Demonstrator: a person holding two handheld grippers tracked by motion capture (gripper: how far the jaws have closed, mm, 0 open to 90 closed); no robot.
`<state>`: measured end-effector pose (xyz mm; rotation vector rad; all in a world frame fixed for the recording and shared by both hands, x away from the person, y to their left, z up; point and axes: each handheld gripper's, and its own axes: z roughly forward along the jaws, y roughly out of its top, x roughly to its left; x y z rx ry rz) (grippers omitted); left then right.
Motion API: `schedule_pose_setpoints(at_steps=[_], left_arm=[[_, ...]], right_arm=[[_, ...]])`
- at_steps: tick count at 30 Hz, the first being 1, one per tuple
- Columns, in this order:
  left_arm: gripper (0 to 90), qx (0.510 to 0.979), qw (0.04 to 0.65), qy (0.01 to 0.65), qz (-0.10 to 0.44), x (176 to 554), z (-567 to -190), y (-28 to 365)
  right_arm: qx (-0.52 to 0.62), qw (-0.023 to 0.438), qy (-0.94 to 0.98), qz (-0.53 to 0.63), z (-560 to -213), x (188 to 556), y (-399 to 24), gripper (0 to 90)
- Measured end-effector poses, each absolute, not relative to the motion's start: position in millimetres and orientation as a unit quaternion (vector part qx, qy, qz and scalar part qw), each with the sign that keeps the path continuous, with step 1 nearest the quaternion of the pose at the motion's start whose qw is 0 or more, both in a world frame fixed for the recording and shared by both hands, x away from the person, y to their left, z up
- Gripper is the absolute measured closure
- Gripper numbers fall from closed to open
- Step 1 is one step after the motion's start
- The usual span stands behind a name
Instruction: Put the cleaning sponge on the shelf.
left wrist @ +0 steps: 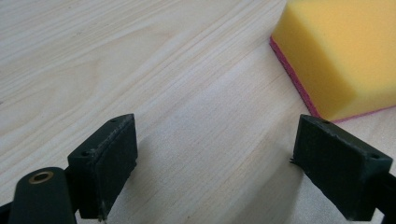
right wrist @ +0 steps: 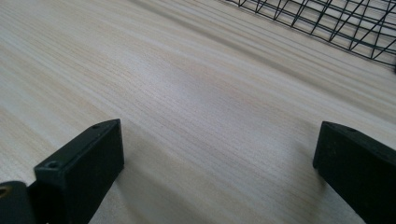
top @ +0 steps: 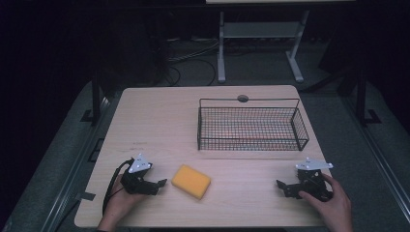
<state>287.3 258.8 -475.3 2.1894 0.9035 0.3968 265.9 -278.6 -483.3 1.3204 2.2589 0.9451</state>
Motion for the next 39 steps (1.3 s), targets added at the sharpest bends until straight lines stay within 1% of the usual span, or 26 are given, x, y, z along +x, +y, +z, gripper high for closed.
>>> schedule_pose_setpoints(at_steps=[8, 11, 12, 15, 18, 21, 25, 27, 28, 32, 39], left_arm=[[13.5, 0.848, 0.361, 0.357, 0.154, 286.6, -474.7, 258.2], [15.0, 0.850, 0.351, 0.362, 0.152, 284.4, -472.0, 258.0], [17.0, 0.851, 0.350, 0.359, 0.154, 282.8, -471.3, 258.4], [26.4, 0.851, 0.351, 0.363, 0.143, 278.5, -467.5, 261.2], [40.0, 0.848, 0.363, 0.361, 0.136, 274.4, -460.1, 263.8], [55.3, 0.851, 0.367, 0.353, 0.128, 270.0, -454.2, 264.8], [78.5, 0.850, 0.380, 0.346, 0.114, 265.6, -447.9, 262.9], [87.8, 0.851, 0.386, 0.339, 0.109, 264.3, -445.6, 260.6], [89.5, 0.851, 0.386, 0.339, 0.109, 264.3, -445.6, 260.6], [89.6, 0.856, 0.391, 0.326, 0.090, 262.1, -443.6, 249.6], [89.6, 0.855, 0.402, 0.319, 0.080, 260.2, -443.2, 242.6]], right_arm=[[0.467, 0.179, 0.799, 0.334, -483.4, 265.9, -278.6, 1.2], [0.467, 0.179, 0.799, 0.334, -483.3, 265.9, -278.7, 1.2], [0.467, 0.179, 0.799, 0.334, -483.3, 265.9, -278.7, 1.2], [0.467, 0.179, 0.799, 0.334, -483.3, 266.1, -278.6, 1.2], [0.467, 0.179, 0.799, 0.334, -483.4, 266.0, -278.6, 1.2], [0.469, 0.179, 0.798, 0.334, -483.4, 266.2, -278.1, 1.2], [0.470, 0.180, 0.797, 0.334, -483.4, 266.2, -277.8, 1.2], [0.471, 0.180, 0.797, 0.334, -483.4, 266.2, -277.6, 1.2], [0.471, 0.180, 0.797, 0.334, -483.4, 266.2, -277.6, 1.2], [0.471, 0.180, 0.797, 0.334, -483.4, 266.2, -277.6, 1.2], [0.471, 0.180, 0.797, 0.334, -483.4, 266.2, -277.6, 1.2]])
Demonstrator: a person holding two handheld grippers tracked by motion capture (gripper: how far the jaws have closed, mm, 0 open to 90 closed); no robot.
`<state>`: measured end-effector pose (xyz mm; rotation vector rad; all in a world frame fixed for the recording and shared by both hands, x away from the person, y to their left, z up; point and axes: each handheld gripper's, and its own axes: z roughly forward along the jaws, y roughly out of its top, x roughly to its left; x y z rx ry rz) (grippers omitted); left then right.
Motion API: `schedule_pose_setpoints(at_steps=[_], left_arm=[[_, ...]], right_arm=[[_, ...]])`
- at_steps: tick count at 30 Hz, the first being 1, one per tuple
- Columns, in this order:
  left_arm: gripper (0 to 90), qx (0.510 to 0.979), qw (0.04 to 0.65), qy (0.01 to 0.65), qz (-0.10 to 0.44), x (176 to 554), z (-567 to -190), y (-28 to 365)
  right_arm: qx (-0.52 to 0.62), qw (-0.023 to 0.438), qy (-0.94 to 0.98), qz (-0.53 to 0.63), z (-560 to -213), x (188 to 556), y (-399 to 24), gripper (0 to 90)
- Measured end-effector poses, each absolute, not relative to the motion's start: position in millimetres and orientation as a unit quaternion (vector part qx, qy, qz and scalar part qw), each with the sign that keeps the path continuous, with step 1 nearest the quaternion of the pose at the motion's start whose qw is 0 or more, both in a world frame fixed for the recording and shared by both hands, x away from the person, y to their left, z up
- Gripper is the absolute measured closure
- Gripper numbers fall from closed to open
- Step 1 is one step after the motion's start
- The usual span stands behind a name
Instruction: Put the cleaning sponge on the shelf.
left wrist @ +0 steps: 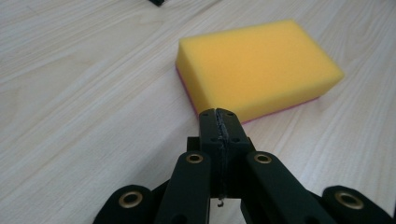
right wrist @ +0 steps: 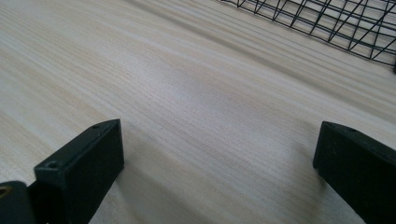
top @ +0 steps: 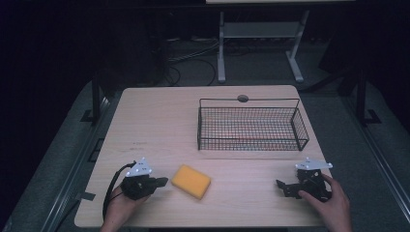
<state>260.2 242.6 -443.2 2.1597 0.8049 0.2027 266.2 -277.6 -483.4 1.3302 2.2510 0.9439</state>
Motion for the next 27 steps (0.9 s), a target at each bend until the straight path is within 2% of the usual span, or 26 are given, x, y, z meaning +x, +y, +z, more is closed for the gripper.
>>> schedule_pose_setpoints(at_steps=[27], left_arm=[[89.6, 0.863, 0.396, 0.304, 0.081, 281.1, -445.8, 221.1]], right_arm=[[0.472, 0.180, 0.796, 0.334, -483.4, 266.3, -277.3, 1.2]])
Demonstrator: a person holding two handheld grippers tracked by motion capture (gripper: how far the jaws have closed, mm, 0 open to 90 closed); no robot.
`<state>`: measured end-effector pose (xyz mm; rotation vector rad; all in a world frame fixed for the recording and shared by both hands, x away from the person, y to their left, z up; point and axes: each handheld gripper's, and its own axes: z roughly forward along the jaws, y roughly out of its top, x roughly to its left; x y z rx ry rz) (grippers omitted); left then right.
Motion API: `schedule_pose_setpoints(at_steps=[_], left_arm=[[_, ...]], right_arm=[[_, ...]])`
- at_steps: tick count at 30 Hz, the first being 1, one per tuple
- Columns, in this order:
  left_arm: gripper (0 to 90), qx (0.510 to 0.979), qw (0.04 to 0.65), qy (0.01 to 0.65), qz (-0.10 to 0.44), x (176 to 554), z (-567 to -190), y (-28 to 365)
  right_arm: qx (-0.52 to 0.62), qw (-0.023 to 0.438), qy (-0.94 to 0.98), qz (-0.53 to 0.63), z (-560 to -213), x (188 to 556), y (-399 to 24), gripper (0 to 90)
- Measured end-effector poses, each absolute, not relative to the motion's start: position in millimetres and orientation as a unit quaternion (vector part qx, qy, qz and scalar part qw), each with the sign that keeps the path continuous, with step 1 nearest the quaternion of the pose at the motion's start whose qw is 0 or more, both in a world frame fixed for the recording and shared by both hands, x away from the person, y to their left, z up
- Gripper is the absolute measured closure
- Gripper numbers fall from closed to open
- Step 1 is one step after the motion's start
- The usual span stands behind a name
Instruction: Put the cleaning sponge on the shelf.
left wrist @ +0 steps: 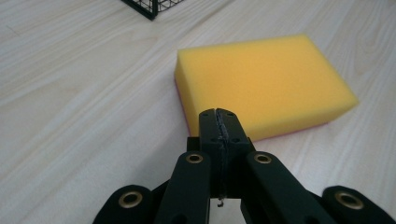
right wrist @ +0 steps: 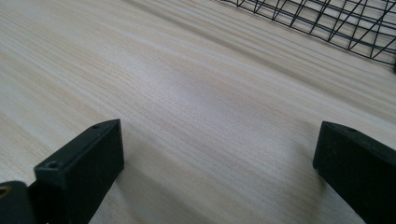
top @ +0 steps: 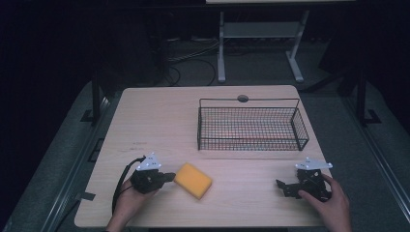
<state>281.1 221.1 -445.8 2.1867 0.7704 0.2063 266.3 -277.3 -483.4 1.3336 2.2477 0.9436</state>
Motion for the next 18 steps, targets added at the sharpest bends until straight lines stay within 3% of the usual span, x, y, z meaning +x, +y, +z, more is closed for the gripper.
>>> schedule_pose_setpoints(at_steps=[18], left_arm=[[89.6, 0.862, 0.397, 0.302, 0.087, 297.6, -445.0, 206.4]], right_arm=[[0.473, 0.181, 0.795, 0.333, -483.4, 266.5, -277.1, 1.2]])
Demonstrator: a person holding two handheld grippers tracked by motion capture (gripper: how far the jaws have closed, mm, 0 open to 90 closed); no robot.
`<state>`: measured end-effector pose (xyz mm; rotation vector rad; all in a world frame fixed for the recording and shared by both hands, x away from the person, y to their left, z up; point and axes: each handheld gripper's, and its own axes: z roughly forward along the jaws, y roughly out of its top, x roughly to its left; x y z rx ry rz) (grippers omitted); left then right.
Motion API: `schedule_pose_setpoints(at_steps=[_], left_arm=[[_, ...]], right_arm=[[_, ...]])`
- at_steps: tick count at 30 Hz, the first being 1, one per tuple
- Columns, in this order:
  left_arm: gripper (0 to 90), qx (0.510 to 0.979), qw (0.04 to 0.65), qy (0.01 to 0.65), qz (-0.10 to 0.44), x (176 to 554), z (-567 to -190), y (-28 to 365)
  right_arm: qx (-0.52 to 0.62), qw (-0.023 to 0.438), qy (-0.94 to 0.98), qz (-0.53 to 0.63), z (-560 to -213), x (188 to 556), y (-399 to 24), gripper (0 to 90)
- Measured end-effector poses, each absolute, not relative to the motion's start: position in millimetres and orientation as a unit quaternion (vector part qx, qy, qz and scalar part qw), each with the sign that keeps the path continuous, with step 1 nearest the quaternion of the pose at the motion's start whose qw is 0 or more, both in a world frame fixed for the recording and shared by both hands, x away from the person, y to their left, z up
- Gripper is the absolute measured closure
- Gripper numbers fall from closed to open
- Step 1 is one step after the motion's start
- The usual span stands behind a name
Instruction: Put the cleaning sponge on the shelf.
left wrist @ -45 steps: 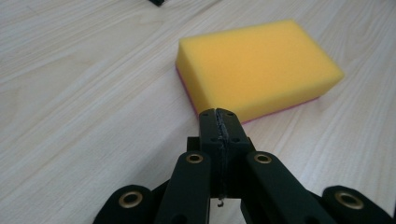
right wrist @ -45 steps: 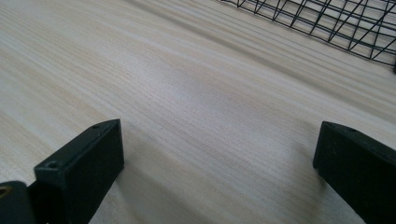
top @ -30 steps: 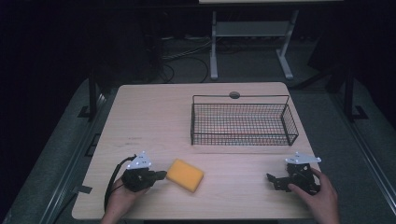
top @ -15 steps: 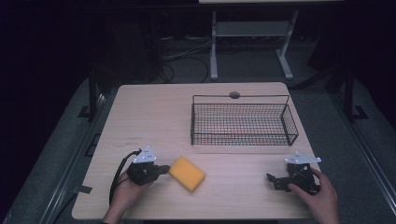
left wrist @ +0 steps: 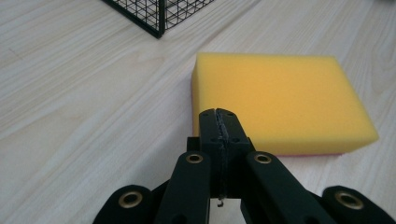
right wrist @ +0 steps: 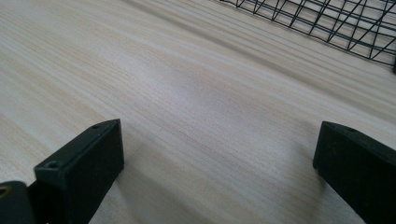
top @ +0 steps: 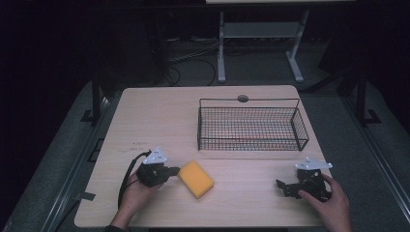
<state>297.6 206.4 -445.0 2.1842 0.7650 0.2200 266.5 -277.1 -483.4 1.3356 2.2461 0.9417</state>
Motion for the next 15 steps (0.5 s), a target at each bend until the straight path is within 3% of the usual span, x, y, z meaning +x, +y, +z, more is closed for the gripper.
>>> schedule_pose_setpoints(at_steps=[15], left_arm=[[89.6, 0.871, 0.390, 0.285, 0.095, 315.8, -445.6, 182.9]], right_arm=[[0.473, 0.181, 0.795, 0.333, -483.4, 266.6, -277.0, 1.2]])
